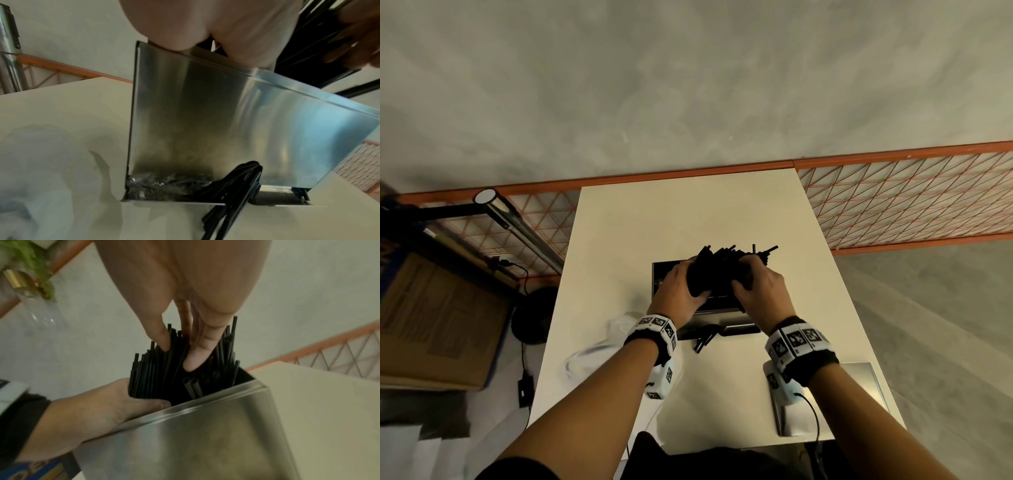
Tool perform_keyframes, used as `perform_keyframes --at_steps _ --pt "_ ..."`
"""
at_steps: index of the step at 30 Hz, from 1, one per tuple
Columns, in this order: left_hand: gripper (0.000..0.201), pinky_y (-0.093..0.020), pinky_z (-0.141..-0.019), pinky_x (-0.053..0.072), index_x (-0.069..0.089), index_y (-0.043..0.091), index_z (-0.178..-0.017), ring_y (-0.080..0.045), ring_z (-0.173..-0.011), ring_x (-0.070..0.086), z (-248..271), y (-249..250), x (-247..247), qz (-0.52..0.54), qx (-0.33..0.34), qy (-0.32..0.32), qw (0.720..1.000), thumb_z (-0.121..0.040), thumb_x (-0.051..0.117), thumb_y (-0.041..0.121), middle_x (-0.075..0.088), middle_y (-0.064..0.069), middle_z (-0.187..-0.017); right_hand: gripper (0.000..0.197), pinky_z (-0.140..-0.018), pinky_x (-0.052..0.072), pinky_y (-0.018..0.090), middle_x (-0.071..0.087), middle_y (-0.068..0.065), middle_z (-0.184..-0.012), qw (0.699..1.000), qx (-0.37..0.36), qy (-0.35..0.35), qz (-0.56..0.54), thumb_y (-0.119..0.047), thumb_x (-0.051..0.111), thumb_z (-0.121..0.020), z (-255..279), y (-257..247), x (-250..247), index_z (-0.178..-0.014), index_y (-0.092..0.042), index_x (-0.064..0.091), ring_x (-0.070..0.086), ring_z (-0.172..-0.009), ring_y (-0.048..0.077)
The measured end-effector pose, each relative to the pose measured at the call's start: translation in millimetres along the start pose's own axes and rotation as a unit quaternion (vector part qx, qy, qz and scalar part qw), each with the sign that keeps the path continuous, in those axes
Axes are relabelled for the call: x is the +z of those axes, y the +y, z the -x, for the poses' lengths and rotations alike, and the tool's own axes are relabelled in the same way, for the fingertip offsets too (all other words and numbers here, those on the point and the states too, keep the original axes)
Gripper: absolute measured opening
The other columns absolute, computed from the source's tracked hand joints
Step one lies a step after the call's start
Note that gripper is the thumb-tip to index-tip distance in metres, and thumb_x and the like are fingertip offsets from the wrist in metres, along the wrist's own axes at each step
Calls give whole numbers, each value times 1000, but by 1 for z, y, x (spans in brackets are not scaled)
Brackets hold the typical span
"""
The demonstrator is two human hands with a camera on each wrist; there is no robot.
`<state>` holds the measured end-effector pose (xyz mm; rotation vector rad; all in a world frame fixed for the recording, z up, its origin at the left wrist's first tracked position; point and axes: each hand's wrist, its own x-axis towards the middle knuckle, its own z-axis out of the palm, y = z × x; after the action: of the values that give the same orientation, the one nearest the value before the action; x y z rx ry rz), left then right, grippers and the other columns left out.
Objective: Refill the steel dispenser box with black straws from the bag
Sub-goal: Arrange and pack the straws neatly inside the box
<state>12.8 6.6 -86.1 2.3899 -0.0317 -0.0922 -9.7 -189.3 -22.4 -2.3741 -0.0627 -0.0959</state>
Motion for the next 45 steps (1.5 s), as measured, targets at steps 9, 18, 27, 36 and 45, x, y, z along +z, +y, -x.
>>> perform_keyframes --at_steps 9,18,27,36,45 --pt "63 -40 -101 51 48 23 -141 -23 -121 60 -2 1 1 -31 -22 -13 999 -88 76 42 59 0 -134 15 -71 53 40 63 3 -93 961 -201 -123 144 -21 58 -87 34 22 11 -96 -11 64 60 -82 27" --pt "61 -35 -98 50 51 21 -140 -24 -120 61 0 2 1 -29 -19 -7 999 -87 78 38 60 -2 -133 52 -113 30 41 52 11 -137 885 -163 -255 353 -21 55 -88 1 24 11 -139 -10 48 45 -129 32" --pt "61 -41 -100 52 51 20 -138 -24 -120 61 -2 0 2 -30 -15 -13 999 -86 78 37 61 -3 -131 63 -120 12 50 41 6 -152 825 -208 -300 431 -23 57 -89 -11 16 13 -149 -19 37 28 -145 32" --pt "61 -43 -101 52 52 19 -138 -25 -121 60 -2 0 2 -29 -9 -14 999 -86 78 36 60 -4 -131 69 -114 14 64 35 7 -155 792 -213 -315 478 -46 62 -84 -13 -1 8 -146 -23 43 16 -147 39" --pt "62 -46 -102 52 49 20 -141 -24 -122 59 -2 -1 2 -31 -13 -23 999 -88 78 36 59 -2 -132 68 -106 30 62 37 6 -154 782 -160 -369 477 -51 59 -80 -16 -26 7 -141 -24 47 29 -140 38"
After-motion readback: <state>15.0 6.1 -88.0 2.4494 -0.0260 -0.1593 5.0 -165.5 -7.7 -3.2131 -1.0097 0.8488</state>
